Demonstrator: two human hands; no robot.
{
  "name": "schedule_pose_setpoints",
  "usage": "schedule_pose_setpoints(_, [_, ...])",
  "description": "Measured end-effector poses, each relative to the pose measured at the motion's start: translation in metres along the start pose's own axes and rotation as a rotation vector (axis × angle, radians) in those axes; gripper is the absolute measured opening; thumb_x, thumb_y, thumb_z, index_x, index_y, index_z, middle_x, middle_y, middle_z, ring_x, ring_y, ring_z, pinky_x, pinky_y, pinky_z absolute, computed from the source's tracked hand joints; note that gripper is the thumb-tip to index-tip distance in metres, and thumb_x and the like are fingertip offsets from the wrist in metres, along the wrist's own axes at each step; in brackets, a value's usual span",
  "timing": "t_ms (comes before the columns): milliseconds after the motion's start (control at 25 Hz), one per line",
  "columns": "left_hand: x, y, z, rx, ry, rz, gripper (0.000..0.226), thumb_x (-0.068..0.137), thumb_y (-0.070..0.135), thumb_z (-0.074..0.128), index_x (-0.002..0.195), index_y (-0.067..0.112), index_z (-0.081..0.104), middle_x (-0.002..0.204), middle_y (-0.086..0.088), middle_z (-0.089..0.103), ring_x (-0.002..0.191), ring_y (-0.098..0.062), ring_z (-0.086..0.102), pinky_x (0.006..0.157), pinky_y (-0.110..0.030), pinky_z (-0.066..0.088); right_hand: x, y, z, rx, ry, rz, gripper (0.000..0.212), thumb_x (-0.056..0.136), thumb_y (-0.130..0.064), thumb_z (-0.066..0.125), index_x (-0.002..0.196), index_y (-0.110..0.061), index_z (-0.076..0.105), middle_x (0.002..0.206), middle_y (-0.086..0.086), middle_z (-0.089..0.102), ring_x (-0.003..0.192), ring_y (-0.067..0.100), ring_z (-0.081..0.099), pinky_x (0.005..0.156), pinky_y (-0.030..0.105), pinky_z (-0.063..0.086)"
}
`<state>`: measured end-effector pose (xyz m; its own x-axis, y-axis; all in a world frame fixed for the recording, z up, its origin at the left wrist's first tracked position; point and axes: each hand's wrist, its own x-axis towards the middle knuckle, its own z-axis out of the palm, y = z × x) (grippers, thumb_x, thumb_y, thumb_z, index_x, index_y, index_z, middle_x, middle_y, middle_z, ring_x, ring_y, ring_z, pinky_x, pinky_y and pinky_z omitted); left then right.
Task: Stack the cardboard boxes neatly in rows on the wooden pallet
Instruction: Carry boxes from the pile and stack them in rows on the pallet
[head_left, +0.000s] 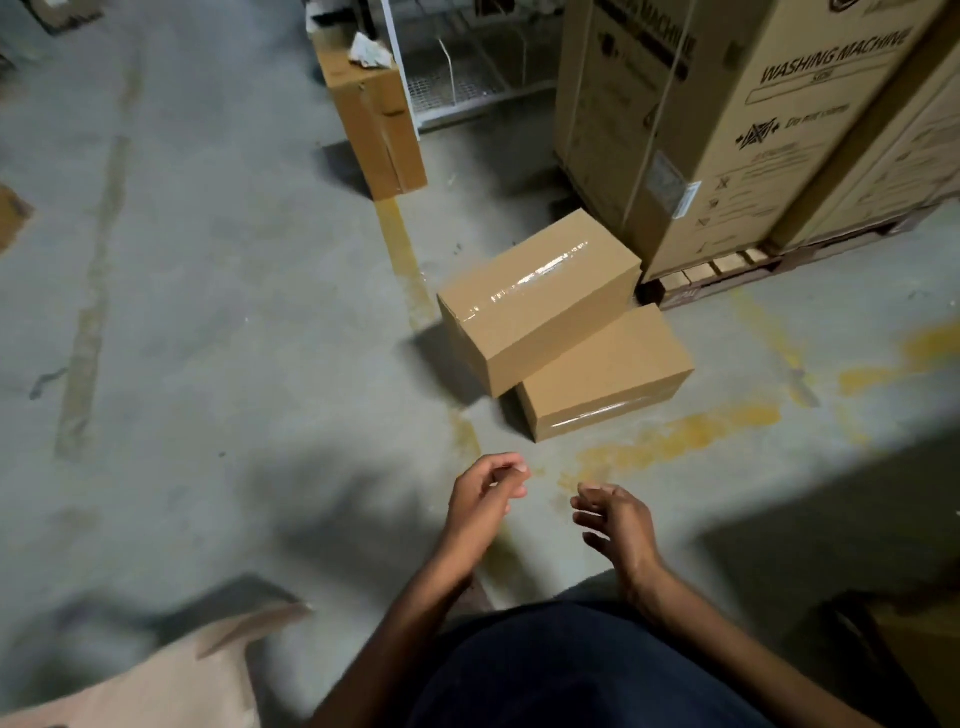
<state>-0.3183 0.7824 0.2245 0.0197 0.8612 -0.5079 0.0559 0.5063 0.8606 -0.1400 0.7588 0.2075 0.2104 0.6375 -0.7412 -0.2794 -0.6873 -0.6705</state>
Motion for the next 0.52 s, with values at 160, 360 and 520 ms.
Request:
schedule_pose_setpoints(160, [0.076,0.041,-0.05,-0.003,0.017,0.004,0.011,0.098,0.022,0.067,0.107,0.023,0.071,0.104,-0.004,0.076,0.092,-0.016,0.074,0.075,-0.026,0.05,0.032,-0.057,0.069,0.001,0.056,-0.142,0.006,0.095,-0.011,0.066,0.099,-0.011,0.071,0.089,0.007,0.075,0.078,0.019,0.067,0.071,0.033,0.048])
schedule_pose_setpoints(360, [0.176,0.052,-0.083,0.003,-0.018,-0.067,0.014,0.096,0.021,0.069,0.11,0.024,0.072,0.106,-0.004,0.076,0.1,-0.021,0.073,0.076,-0.023,0.055,0.099,-0.084,0.126,-0.024,0.17,-0.146,0.011,0.093,-0.007,0.066,0.102,-0.01,0.071,0.089,0.007,0.074,0.079,0.021,0.065,0.071,0.034,0.048])
schedule_pose_setpoints(520, [0.288,0.081,-0.112,-0.001,0.071,-0.114,0.015,0.095,0.015,0.069,0.109,0.02,0.072,0.106,-0.006,0.076,0.096,-0.022,0.074,0.067,-0.014,0.051,0.181,-0.127,0.178,-0.082,0.18,-0.071,0.012,0.093,-0.007,0.068,0.104,-0.009,0.071,0.091,0.007,0.074,0.078,0.018,0.066,0.07,0.032,0.049])
